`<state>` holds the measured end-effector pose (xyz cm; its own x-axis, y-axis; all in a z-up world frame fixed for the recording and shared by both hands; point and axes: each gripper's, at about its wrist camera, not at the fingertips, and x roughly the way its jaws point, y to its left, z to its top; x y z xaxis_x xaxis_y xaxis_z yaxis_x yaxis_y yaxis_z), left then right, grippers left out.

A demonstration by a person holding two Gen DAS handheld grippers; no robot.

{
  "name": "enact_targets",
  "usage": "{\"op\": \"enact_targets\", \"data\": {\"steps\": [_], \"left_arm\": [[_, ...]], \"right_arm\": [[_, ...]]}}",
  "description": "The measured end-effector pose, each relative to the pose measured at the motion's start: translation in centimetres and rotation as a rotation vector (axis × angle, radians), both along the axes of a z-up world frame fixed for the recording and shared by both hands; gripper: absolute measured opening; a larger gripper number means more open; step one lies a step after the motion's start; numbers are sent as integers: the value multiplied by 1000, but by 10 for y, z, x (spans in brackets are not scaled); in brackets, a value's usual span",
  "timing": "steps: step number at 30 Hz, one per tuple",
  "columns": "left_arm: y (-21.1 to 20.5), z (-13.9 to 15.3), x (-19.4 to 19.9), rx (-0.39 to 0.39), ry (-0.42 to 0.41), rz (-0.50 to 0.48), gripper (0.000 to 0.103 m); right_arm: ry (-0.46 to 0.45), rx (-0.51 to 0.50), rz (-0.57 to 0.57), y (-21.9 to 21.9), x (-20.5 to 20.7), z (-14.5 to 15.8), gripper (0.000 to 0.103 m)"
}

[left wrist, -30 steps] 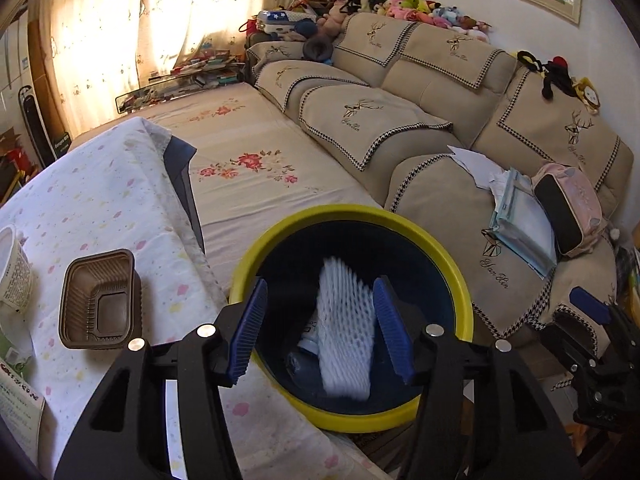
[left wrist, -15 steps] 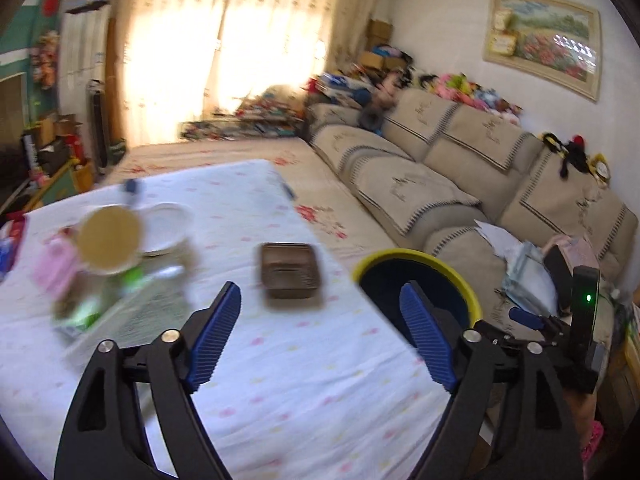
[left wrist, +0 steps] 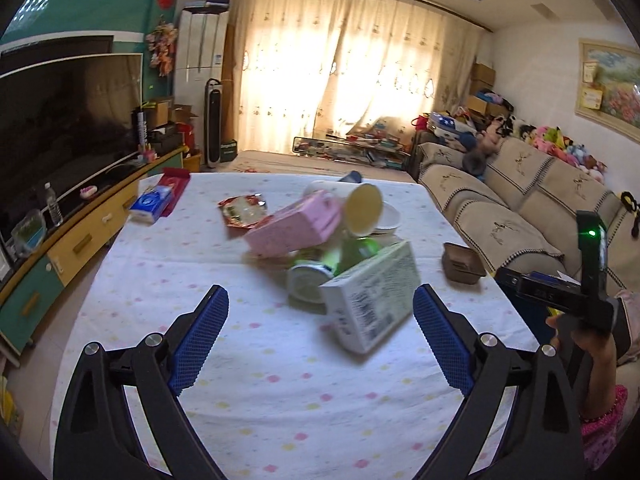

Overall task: Collect trash
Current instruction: 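Reach the right tool to the brown plastic tray and grasp it, then carry the brown tray over the bin and open the right tool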

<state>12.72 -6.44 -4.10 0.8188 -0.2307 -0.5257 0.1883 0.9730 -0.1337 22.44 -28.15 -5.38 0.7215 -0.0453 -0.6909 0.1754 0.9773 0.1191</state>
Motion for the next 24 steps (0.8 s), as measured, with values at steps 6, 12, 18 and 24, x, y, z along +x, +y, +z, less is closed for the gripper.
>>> {"op": "enact_targets", "data": {"steps": [6, 12, 18, 24], "left_arm": [[34, -14, 3, -33, 23, 43, 92], [55, -26, 8, -73, 48, 63, 92], [66, -34, 12, -86, 65, 65, 92], [72, -40, 17, -101, 78, 68, 92]], "right_arm": [[73, -18, -26, 27, 58, -12, 93], [143, -48, -98, 36, 98, -23, 93], [189, -91, -141, 40, 109, -33, 88], [203, -96, -143, 41, 104, -37, 67]]}}
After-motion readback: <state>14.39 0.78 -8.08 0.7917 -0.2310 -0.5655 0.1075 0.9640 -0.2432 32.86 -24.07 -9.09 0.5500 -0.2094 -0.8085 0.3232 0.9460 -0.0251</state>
